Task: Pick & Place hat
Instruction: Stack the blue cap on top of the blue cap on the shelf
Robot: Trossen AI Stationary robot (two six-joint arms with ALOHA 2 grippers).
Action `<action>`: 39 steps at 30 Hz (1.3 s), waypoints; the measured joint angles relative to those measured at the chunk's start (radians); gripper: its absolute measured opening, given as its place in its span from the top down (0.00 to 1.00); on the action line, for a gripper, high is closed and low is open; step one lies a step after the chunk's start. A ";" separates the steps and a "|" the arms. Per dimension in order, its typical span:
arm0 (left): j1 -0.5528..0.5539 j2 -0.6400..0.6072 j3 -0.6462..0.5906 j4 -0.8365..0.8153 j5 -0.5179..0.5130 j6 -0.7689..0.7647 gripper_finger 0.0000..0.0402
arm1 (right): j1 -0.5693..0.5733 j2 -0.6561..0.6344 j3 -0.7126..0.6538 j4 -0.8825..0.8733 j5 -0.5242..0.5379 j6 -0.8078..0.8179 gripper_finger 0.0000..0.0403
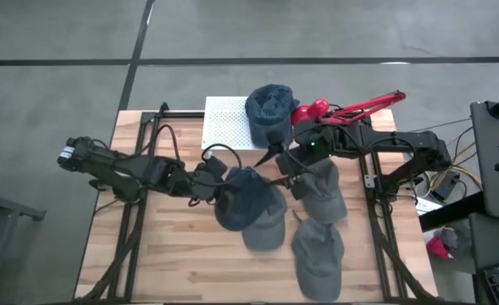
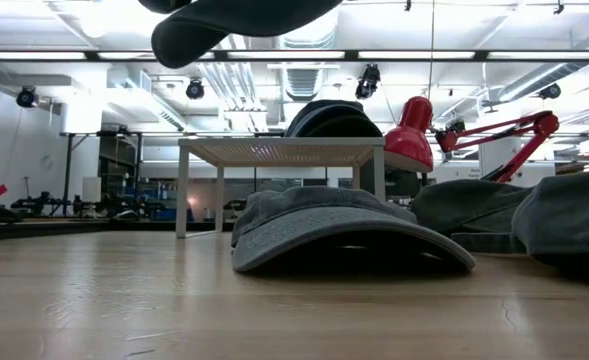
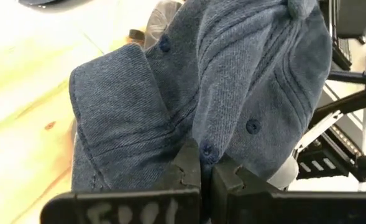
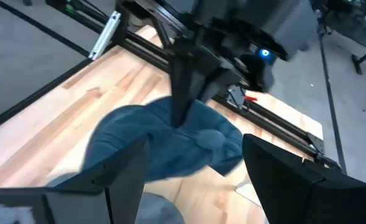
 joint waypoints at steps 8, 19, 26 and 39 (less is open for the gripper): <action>0.013 0.001 -0.002 0.001 0.069 0.023 1.00 | 0.047 0.000 0.000 0.004 0.001 -0.062 0.36; 0.020 0.020 -0.003 0.051 0.086 0.019 1.00 | 0.049 0.031 -0.001 0.001 0.003 -0.084 0.37; 0.026 0.040 -0.001 0.054 0.114 0.018 1.00 | 0.049 0.068 0.004 -0.009 0.027 -0.084 0.35; 0.043 0.040 0.049 0.062 0.119 0.075 1.00 | 0.049 0.103 0.020 -0.049 0.033 -0.083 0.38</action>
